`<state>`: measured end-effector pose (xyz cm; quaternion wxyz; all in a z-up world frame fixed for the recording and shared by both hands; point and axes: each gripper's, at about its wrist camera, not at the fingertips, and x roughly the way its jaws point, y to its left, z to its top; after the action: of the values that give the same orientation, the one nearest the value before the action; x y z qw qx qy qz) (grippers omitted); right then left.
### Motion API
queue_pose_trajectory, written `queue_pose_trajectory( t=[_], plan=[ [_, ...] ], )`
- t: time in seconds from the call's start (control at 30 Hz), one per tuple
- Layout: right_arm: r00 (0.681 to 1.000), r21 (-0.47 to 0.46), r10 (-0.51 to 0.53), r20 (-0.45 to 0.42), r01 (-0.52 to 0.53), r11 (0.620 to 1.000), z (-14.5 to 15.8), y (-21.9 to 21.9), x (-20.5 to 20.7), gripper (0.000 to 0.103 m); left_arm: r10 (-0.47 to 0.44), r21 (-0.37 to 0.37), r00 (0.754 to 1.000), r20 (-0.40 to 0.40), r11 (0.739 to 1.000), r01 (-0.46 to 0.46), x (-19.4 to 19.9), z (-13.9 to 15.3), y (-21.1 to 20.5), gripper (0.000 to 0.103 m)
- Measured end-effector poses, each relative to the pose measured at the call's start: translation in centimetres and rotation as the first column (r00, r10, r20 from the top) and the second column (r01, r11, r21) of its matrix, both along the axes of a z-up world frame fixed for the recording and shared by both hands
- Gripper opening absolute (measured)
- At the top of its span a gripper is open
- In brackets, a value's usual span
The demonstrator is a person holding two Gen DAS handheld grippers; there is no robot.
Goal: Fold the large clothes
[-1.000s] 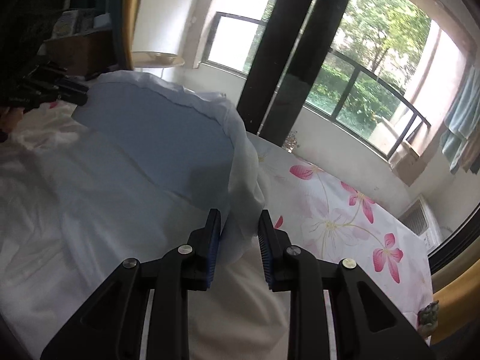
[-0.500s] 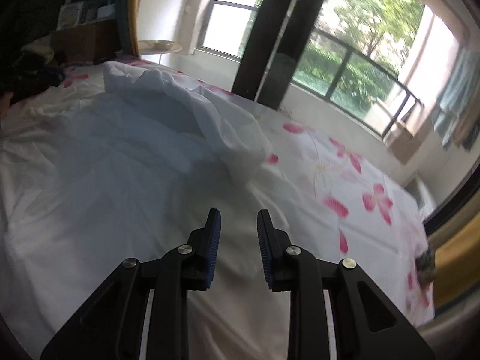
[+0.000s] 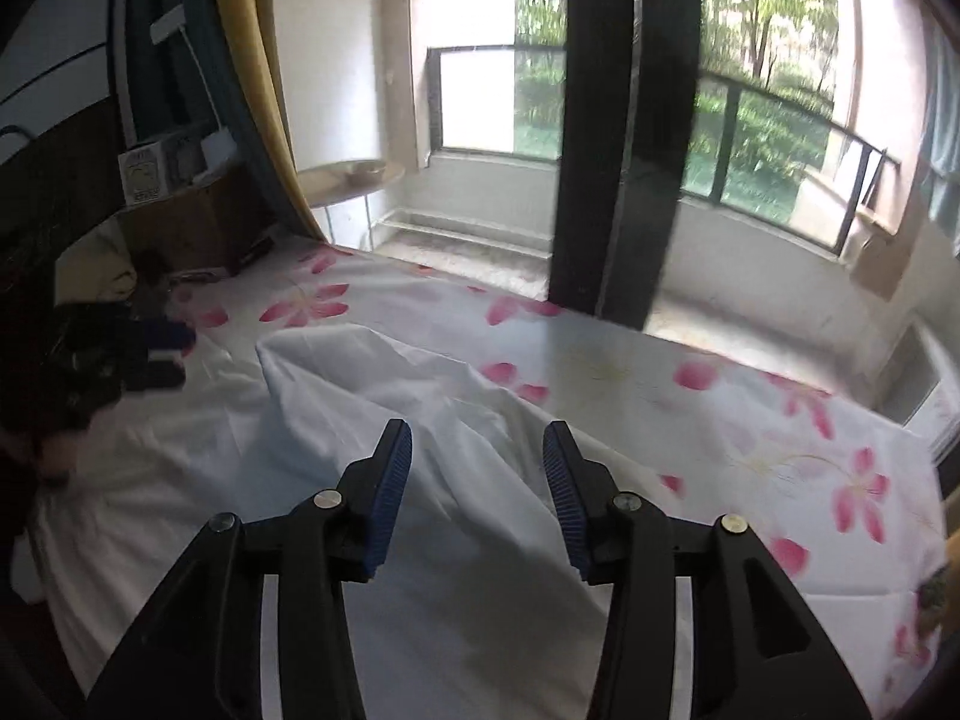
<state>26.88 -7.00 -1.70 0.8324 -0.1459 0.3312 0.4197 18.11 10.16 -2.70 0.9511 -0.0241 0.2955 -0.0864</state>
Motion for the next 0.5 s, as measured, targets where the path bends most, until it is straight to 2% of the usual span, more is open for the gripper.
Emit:
queue_pose_trajectory(
  t=[0.07,0.17,0.2,0.23,0.27,0.43,0.5],
  plan=[
    [0.999,-0.034,0.011,-0.047,-0.012,0.999,-1.0,1.7,0.4,0.046,0.006,0.001,1.0,-0.002,1.0,-0.006,0.1,-0.1,-0.1,0.042],
    [0.996,-0.078,0.009,-0.091,-0.016,0.997,-3.1,2.9,0.5,0.044,0.008,-0.002,1.0,-0.018,1.0,-0.008,0.1,-0.4,-0.2,0.044],
    [0.994,-0.086,0.007,-0.107,-0.016,0.996,-3.9,2.9,0.3,0.039,0.009,-0.001,1.0,-0.023,1.0,-0.009,0.1,-0.6,-0.2,0.044],
    [0.994,-0.093,0.01,-0.109,-0.02,0.995,-4.3,2.7,-0.1,0.013,0.01,0.001,1.0,-0.026,1.0,-0.01,0.0,-0.8,-0.2,0.044],
    [0.994,-0.102,0.01,-0.104,-0.021,0.995,-4.6,2.5,-0.5,0.003,0.011,0.003,1.0,-0.028,1.0,-0.011,-0.2,-0.8,-0.2,0.044],
    [0.999,-0.08,-0.001,-0.047,-0.003,0.997,-4.6,0.7,-3.9,0.003,-0.004,0.012,1.0,-0.028,1.0,0.005,-0.3,-0.8,-0.8,0.044],
    [1.0,-0.09,-0.007,0.006,0.007,0.996,-4.6,0.0,-5.7,0.003,-0.018,0.011,0.999,-0.027,1.0,0.018,-0.2,-0.8,-1.2,0.044]
  ],
)
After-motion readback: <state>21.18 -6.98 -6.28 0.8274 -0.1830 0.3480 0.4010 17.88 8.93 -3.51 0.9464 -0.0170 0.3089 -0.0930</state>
